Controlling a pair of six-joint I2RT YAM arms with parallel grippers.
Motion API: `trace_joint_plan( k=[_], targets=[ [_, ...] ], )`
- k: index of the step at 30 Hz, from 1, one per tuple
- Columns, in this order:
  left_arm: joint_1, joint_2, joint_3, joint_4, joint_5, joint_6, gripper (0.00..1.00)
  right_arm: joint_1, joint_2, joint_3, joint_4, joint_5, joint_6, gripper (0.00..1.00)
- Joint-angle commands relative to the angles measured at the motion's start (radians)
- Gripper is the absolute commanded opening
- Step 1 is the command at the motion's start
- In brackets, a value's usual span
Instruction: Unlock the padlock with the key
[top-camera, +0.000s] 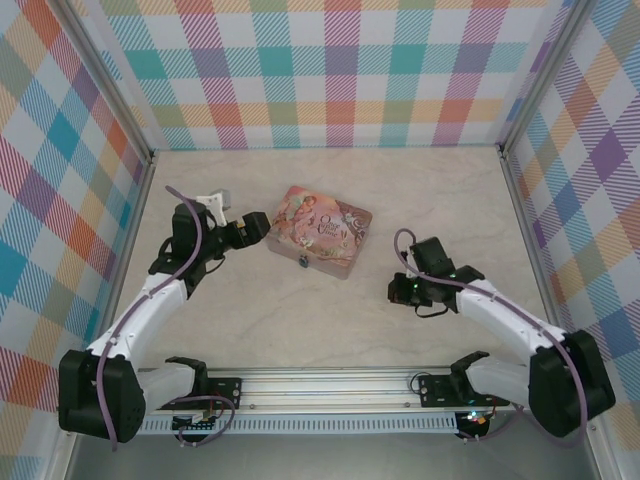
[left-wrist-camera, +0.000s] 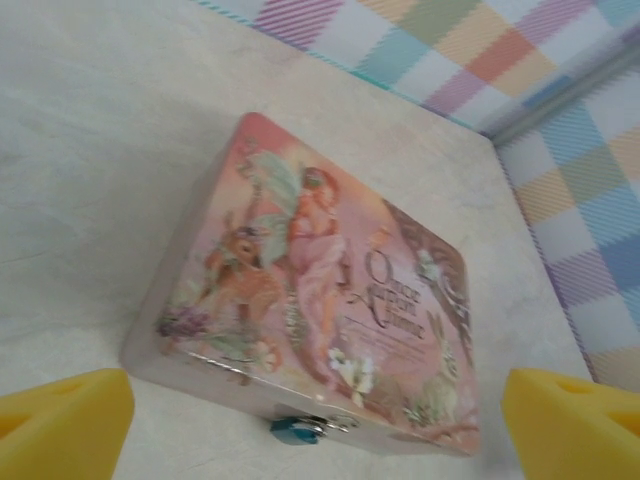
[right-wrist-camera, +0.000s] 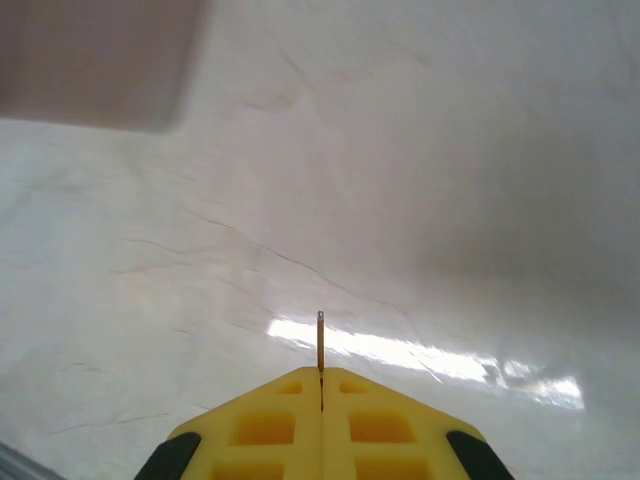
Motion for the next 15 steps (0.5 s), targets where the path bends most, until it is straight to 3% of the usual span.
trace_joint_plan(
  k=[1, 6, 15],
  targets=[
    [-0.005, -0.046, 0.023, 0.098, 0.193, 0.022, 0.88, 0.011, -0.082, 0.048, 0.135, -0.073, -0.163, 0.03],
    [-0.071, -0.072, 0.049, 0.198, 0.346, 0.031, 0.7, 0.018, -0.125, 0.095, 0.316, -0.238, -0.273, 0.03],
    [-0.23, 0.02, 0.162, 0.249, 0.469, 0.089, 0.59, 0.079, -0.002, 0.268, 0.474, -0.492, -0.324, 0.03]
  ],
)
